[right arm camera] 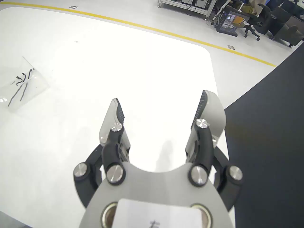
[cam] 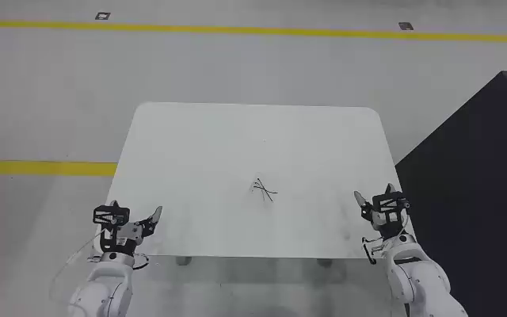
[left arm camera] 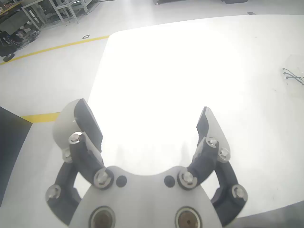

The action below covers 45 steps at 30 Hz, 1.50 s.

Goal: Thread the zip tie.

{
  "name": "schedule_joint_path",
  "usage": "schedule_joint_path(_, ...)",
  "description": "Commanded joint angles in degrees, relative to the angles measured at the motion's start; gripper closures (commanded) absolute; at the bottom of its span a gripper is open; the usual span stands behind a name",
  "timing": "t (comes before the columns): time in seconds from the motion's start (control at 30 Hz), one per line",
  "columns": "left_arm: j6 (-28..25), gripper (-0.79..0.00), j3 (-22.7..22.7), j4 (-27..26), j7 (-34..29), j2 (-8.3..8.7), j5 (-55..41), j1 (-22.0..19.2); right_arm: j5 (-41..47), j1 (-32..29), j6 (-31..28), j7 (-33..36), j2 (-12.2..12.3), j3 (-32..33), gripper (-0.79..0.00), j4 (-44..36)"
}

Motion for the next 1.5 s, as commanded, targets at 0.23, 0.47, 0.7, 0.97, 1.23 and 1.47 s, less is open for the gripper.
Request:
schedule_joint_path(0.23,0.0,-0.785,0.0,0.0,0.0,0.0,0.0,0.0,0.0,0.0,0.0,0.0,0.0,0.0,-0.594,0.0)
schedule_joint_path(0.47,0.0,-0.785,0.0,0.0,0.0,0.0,0.0,0.0,0.0,0.0,0.0,0.0,0.0,0.0,-0.594,0.0)
schedule_joint_path(0.7,0.0,-0.785,0.0,0.0,0.0,0.0,0.0,0.0,0.0,0.0,0.0,0.0,0.0,0.0,-0.594,0.0)
schedule_joint_path(0.97,0.0,-0.785,0.0,0.0,0.0,0.0,0.0,0.0,5.78,0.49,-9.41,3.63,0.57,3.71,-0.785,-4.48)
schedule_joint_path(1.23,0.0,-0.785,0.0,0.0,0.0,0.0,0.0,0.0,20.26,8.34,-21.55,31.75,2.16,9.34,-0.785,-14.08)
schedule_joint_path(1.47,0.0,-0.785,0.0,0.0,0.0,0.0,0.0,0.0,24.13,19.23,-23.72,47.33,2.95,4.42,-0.785,-10.38)
